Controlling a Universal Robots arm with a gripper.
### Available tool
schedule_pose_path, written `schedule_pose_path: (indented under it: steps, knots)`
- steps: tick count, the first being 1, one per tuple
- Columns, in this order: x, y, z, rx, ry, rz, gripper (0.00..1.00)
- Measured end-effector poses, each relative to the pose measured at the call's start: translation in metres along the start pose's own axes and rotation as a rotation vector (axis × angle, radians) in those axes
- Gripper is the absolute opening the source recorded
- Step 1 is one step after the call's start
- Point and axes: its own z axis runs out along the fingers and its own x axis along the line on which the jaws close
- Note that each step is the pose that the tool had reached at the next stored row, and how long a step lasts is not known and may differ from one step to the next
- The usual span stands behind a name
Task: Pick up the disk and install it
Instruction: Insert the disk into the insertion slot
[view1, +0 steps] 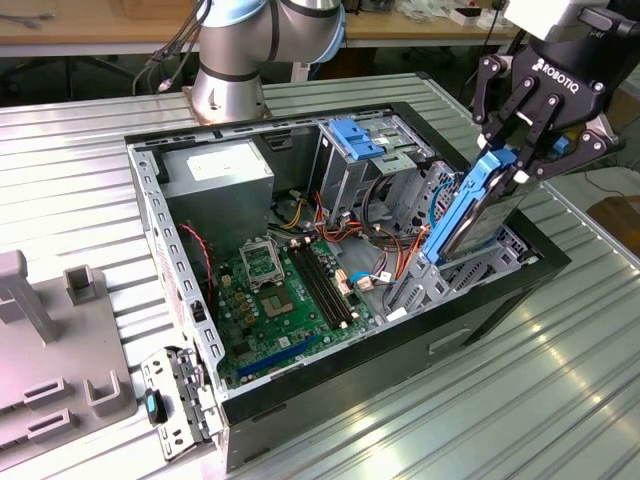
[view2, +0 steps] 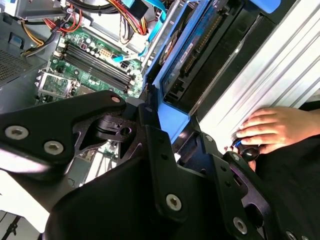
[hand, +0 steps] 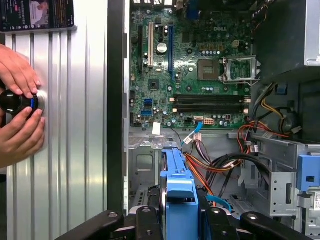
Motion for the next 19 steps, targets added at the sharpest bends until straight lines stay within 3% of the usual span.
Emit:
schedule_pose_path:
  steps: [19]
  knots:
    - [0.0013,-0.0028,0.0202,0.0,0.0001,0.0,0.36]
